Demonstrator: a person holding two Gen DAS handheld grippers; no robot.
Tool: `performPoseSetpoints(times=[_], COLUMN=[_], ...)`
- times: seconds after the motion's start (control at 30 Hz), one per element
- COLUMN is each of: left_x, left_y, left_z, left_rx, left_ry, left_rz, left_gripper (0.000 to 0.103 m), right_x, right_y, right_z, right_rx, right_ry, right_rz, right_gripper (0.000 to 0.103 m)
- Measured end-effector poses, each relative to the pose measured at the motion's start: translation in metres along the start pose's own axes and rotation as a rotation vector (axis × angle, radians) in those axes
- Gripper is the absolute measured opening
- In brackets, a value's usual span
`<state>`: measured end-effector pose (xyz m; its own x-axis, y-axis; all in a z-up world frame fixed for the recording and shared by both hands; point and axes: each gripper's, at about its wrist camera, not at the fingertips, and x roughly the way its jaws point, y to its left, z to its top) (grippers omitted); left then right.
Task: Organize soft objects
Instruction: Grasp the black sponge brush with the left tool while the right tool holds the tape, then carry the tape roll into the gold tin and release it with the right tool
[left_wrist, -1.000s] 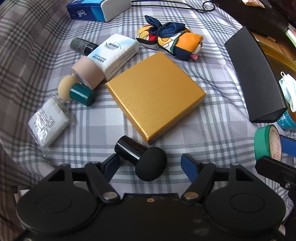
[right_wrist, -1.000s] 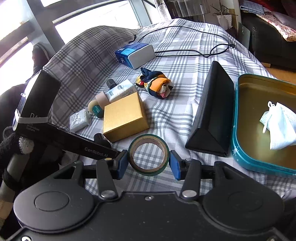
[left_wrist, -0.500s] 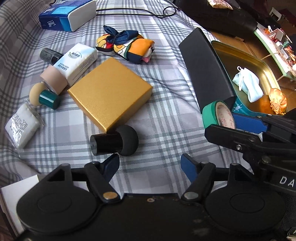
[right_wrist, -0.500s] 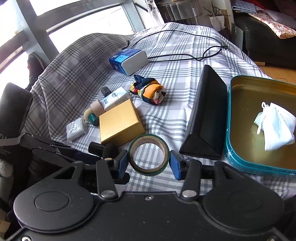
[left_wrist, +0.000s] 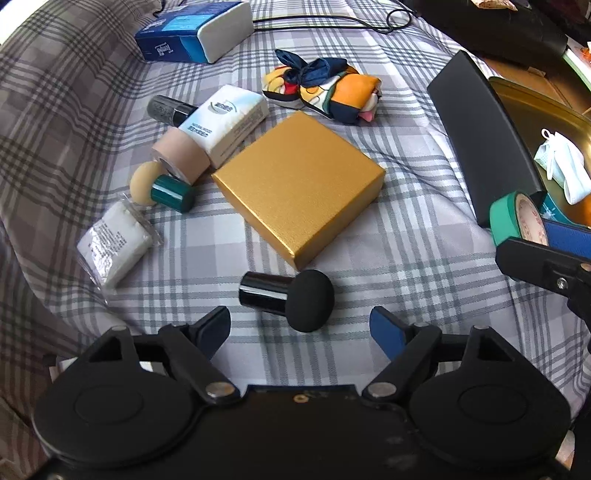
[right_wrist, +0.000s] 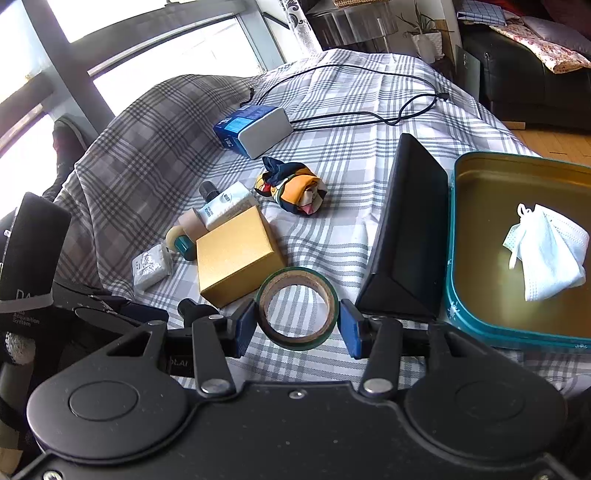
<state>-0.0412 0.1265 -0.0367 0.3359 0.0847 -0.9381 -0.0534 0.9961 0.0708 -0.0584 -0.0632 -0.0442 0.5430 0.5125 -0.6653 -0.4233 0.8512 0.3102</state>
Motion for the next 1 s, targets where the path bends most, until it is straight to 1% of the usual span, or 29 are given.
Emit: performPoseSetpoints(times=[0.07,0.2,0.3,0.4,0.47,0.5,0.57,0.7,0.83,0.9,1.0], left_x=[0.004,0.012,0.015,0.016,0.018,0.018,0.018,0.011,-0.001,-0.01,-0.025], left_y=[0.005,0.011,0.01,0.01,0.01,0.009,0.009,0.012,0.009,0.01,0.012], left_z=[0.003,0.007,0.008,0.01,0.01,0.01,0.01,0.01,0.008,0.007,0.005], left_rx=[-0.017,-0.044,-0.05,-0.056,-0.062,-0.062,-0.069,-0.11,-0.112,-0.132,-0.156], left_ry=[-0.002,0.002,-0.008,-0.018,-0.006,-0.003,-0.011,-0.018,-0.028,-0.03,-0.054], left_rz=[0.007,0.017,0.008,-0.018,-0.043,-0.042,-0.045,-0.097,-0.088,-0.092,-0.095], left_gripper=[0.082,0.078,0.075,0.07,0.06,0.056,0.055,0.055,0.055,0.055,0.055], right_x=[0.001,0.001,0.002,0.002,0.002,0.002,0.003,0.004,0.004,0.004,0.004], right_y=[0.001,0.001,0.001,0.001,0.001,0.0,-0.001,0.001,0.001,0.001,0.002], right_z=[0.0,0.0,0.0,0.0,0.0,0.0,0.001,0.0,0.0,0.0,-0.001], right_rx=[-0.005,-0.008,-0.005,-0.009,-0.006,-0.003,0.004,-0.006,-0.019,-0.019,-0.024], right_ry=[0.003,0.006,0.009,0.01,0.011,0.01,0.008,0.005,-0.003,-0.004,-0.009], right_rz=[0.003,0.003,0.004,-0.001,-0.006,-0.007,-0.006,-0.021,-0.03,-0.027,-0.031], right_gripper=[0.048,0.048,0.048,0.048,0.048,0.048,0.048,0.048,0.048,0.048,0.048])
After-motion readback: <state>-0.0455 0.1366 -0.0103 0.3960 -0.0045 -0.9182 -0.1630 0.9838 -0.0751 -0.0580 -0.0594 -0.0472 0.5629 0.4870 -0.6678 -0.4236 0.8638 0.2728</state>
